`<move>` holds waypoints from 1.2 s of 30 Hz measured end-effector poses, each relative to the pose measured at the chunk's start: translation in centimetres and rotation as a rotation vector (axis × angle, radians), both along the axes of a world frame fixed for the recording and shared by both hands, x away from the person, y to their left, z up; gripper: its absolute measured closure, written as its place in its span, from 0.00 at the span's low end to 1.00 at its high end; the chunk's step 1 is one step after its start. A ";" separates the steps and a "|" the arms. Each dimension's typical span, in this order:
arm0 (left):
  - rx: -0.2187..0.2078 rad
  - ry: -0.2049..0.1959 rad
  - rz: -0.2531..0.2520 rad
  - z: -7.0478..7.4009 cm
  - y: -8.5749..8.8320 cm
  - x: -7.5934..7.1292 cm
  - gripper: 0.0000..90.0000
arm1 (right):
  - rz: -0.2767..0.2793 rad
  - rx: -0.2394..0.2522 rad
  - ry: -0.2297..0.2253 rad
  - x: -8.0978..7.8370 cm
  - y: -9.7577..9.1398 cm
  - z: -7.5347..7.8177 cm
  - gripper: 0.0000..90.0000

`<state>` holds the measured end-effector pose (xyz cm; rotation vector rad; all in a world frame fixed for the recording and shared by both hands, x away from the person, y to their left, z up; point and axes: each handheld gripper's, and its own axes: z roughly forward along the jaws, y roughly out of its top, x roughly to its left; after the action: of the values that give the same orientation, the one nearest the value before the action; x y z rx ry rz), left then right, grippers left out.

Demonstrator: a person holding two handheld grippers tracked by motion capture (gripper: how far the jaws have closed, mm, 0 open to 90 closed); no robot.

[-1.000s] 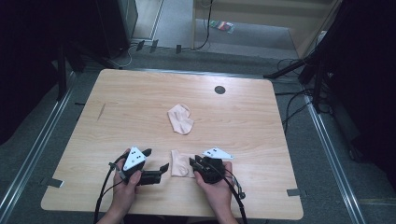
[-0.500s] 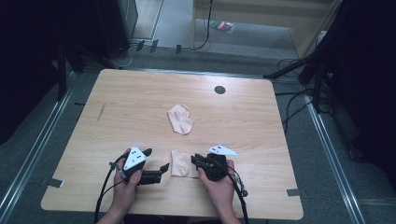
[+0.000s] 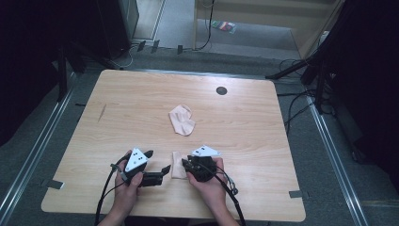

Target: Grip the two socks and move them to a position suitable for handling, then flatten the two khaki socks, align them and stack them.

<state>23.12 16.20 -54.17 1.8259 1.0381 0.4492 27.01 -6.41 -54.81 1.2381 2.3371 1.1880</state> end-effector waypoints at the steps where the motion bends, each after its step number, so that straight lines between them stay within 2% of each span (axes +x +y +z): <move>1: 0.000 0.001 -0.002 0.0 0.0 0.0 0.15 | 0.006 -0.003 -0.006 0.0 0.0 0.0 0.94; 5: -0.001 0.007 -0.007 0.0 -0.1 -0.1 0.15 | 0.015 0.032 -0.013 -0.1 -0.2 0.6 0.97; 11: -0.005 0.025 -0.024 -0.2 -0.6 -0.1 0.15 | 0.014 0.106 -0.044 -0.2 -0.7 3.2 0.97; 16: -0.013 0.066 -0.051 -0.4 -1.3 -0.1 0.12 | 0.033 0.157 -0.053 -0.4 -0.6 5.1 0.97; 20: -0.029 0.065 -0.067 -0.2 -1.7 -0.4 0.12 | 0.051 0.198 -0.066 -0.9 -0.5 6.3 0.97; 24: -0.011 0.056 -0.070 -0.1 -2.3 -0.7 0.12 | 0.085 0.242 -0.090 -1.5 -0.2 7.6 0.97; 26: 0.013 0.068 -0.053 -0.2 -2.5 -0.7 0.12 | 0.107 0.275 -0.102 -1.9 -0.1 8.4 0.97; 28: 0.059 0.082 -0.008 -0.4 -2.8 -0.5 0.16 | 0.128 0.314 -0.110 -2.2 -0.2 9.2 0.98; 29: 0.081 0.076 0.005 -0.5 -2.8 -0.4 0.17 | 0.136 0.336 -0.115 -2.3 -0.4 9.6 0.98; 30: 0.096 0.044 0.040 -0.3 -2.6 -0.5 0.25 | 0.143 0.357 -0.113 -2.5 -0.5 9.9 0.98; 32: 0.109 -0.005 0.085 0.2 -2.1 -0.6 0.56 | 0.155 0.382 -0.122 -2.6 -0.9 10.5 0.98; 33: 0.100 -0.035 0.094 0.6 -1.5 -0.7 0.69 | 0.159 0.392 -0.118 -2.6 -1.2 10.7 0.98; 34: 0.116 -0.069 0.096 0.9 -0.9 -0.8 0.86 | 0.158 0.390 -0.123 -2.5 -1.6 10.7 0.98; 36: 0.178 -0.150 0.129 1.3 -0.2 -1.2 1.00 | 0.136 0.371 -0.119 -2.2 -2.4 10.4 0.98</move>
<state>21.94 15.98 -52.86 1.8546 1.0429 0.7668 24.86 -8.82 -44.38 1.0871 2.2095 1.7523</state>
